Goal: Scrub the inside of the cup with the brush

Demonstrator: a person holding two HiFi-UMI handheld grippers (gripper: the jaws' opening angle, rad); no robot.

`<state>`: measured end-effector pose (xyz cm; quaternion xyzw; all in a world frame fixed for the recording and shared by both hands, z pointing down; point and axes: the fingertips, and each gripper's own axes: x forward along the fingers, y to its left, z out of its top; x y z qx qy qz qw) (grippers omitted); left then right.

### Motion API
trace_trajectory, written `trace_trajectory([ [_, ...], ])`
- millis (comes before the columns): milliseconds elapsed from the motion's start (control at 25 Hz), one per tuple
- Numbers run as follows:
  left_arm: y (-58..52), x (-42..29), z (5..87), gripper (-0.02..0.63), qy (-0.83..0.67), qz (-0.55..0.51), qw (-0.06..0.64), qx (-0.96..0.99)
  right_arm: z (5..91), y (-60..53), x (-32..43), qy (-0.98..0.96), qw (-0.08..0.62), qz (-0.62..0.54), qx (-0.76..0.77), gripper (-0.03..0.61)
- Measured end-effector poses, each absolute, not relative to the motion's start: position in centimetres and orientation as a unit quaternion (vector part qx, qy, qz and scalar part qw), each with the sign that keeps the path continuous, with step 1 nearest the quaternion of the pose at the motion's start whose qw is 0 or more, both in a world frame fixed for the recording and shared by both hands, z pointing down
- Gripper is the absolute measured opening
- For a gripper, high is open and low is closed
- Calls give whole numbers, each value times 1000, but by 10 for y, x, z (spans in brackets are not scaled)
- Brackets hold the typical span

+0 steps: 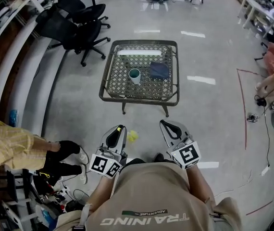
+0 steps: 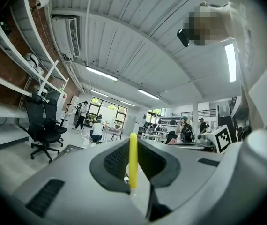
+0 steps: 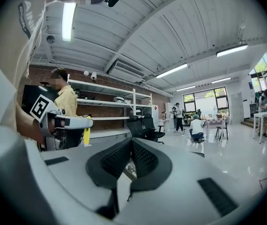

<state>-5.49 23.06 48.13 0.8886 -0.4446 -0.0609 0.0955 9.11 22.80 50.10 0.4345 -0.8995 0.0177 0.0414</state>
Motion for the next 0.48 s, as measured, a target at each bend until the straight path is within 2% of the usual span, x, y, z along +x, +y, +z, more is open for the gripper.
trace_trajectory([
  [200,221,-47,490,51,-458,-64,108,880,508,211,94,-905,30,37,422,17],
  [480,183,-74,488,51,-458,-66,112,879,508,176,75,-904,44,34,424,17],
])
